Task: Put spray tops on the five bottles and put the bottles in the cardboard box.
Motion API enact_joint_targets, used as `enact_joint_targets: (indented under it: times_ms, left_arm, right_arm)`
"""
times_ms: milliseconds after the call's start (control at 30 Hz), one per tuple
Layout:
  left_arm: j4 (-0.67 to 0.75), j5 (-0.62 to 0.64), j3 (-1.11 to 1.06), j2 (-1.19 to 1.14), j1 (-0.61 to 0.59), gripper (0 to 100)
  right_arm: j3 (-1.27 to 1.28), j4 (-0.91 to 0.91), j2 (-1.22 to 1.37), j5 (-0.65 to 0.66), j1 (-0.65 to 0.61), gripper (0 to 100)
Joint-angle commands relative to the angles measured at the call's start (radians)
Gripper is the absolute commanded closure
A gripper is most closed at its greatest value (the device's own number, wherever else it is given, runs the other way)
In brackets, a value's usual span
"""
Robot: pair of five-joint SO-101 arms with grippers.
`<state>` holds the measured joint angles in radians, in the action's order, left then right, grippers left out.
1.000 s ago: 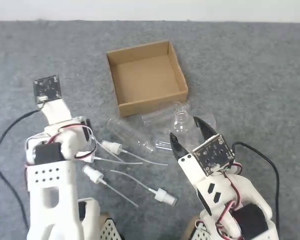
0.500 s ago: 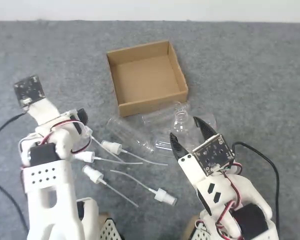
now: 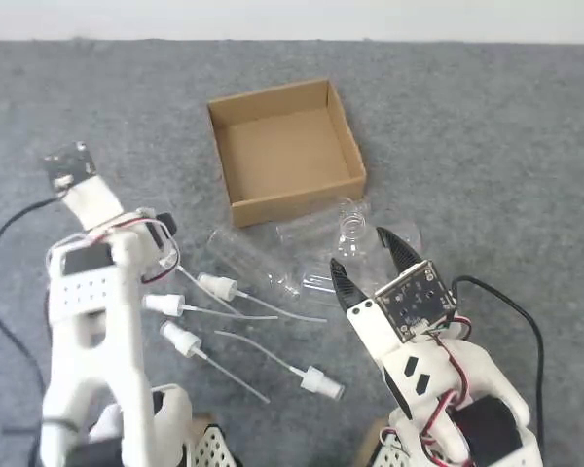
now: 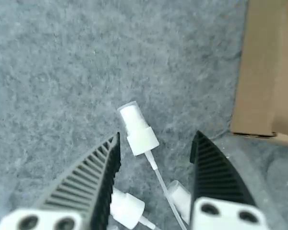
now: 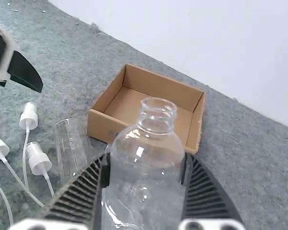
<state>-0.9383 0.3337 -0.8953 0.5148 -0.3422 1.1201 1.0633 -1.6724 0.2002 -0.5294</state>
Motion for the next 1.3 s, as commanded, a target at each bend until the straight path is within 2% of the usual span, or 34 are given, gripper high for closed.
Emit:
enact_joint_targets:
  times_ms: [0, 233, 667, 867, 1033, 1267]
  left_arm:
    - [-0.014, 0.011, 0.139, -0.158, -0.003, 78]
    - [-0.014, 0.011, 0.213, -0.313, -0.003, 78]
    - [-0.006, 0.012, 0.211, -0.361, -0.003, 78]
    - [0.006, 0.012, 0.298, -0.523, -0.003, 78]
    - [-0.048, 0.012, 0.381, -0.628, -0.003, 78]
    - [-0.069, 0.008, 0.426, -0.667, -0.003, 95]
  right_arm:
    - [0.003, -0.027, -0.002, -0.002, 0.012, 92.6]
    - [0.003, -0.027, -0.002, -0.002, 0.012, 92.6]
    - [0.003, -0.027, -0.002, -0.002, 0.012, 92.5]
    - [0.003, -0.027, -0.002, -0.002, 0.012, 92.5]
    - [0.003, -0.027, -0.002, -0.002, 0.012, 92.5]
    - [0.003, -0.027, -0.002, -0.002, 0.012, 92.5]
